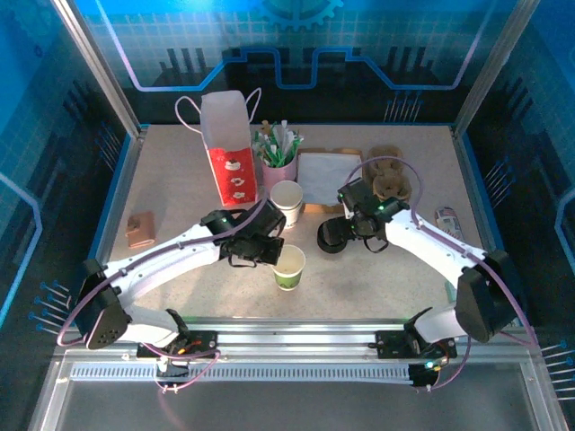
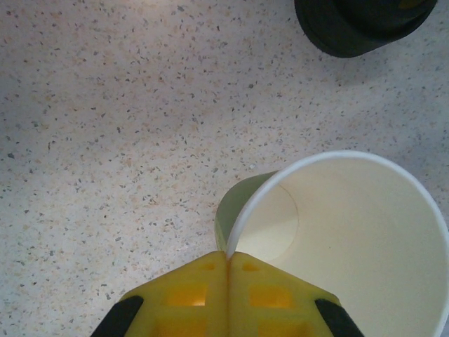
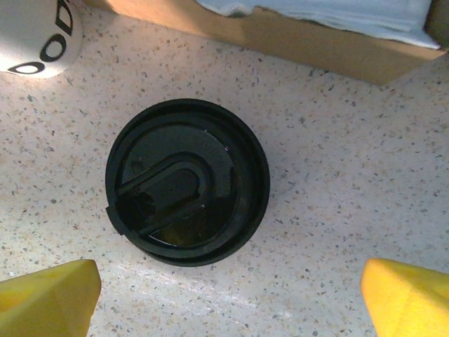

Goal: Pack the takeout coffee

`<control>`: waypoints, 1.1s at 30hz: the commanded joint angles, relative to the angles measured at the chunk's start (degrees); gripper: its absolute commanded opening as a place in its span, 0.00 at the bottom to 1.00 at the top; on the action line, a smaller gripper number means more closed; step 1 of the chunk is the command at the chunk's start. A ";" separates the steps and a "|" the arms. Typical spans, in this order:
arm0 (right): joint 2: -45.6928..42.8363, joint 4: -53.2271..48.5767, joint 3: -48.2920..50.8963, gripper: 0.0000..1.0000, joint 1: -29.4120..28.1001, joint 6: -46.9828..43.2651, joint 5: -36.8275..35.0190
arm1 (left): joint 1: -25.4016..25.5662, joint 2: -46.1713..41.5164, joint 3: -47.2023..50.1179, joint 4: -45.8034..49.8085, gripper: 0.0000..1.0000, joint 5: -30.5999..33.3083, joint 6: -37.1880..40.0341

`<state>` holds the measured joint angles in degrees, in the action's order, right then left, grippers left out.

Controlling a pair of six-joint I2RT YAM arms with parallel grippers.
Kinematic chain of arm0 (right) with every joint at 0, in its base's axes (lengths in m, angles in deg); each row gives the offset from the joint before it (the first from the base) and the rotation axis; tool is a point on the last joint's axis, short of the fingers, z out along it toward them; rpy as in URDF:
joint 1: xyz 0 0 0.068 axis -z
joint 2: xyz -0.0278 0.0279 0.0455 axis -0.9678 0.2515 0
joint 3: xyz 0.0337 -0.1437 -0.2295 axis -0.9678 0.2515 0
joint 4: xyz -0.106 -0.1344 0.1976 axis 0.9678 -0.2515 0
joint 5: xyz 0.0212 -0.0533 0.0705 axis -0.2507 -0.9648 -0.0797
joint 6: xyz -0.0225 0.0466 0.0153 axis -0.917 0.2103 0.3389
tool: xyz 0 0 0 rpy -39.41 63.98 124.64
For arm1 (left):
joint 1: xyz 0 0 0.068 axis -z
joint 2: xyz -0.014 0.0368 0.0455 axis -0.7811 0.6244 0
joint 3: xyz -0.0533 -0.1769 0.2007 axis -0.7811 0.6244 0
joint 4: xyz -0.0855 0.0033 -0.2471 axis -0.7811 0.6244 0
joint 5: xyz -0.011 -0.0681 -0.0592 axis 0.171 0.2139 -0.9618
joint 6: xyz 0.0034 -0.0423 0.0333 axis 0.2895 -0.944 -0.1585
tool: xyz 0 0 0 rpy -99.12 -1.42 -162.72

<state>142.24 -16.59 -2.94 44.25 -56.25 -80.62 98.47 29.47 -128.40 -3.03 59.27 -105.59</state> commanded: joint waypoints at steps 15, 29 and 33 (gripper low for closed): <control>8.77 1.79 -4.88 0.95 -3.27 -1.00 0.33 | 0.64 3.06 2.53 -3.93 0.00 1.09 -0.13; 11.26 1.44 -6.03 0.90 -3.47 -1.52 0.03 | 0.62 2.65 2.65 -4.10 0.04 1.95 0.40; 11.88 1.35 -6.11 0.88 -3.53 -1.61 0.10 | 0.61 2.18 2.14 -3.92 0.14 2.19 0.49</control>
<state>153.02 -14.80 -7.34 41.59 -57.15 -80.19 98.69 32.16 -126.10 -7.27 60.31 -105.40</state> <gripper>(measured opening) 0.889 0.118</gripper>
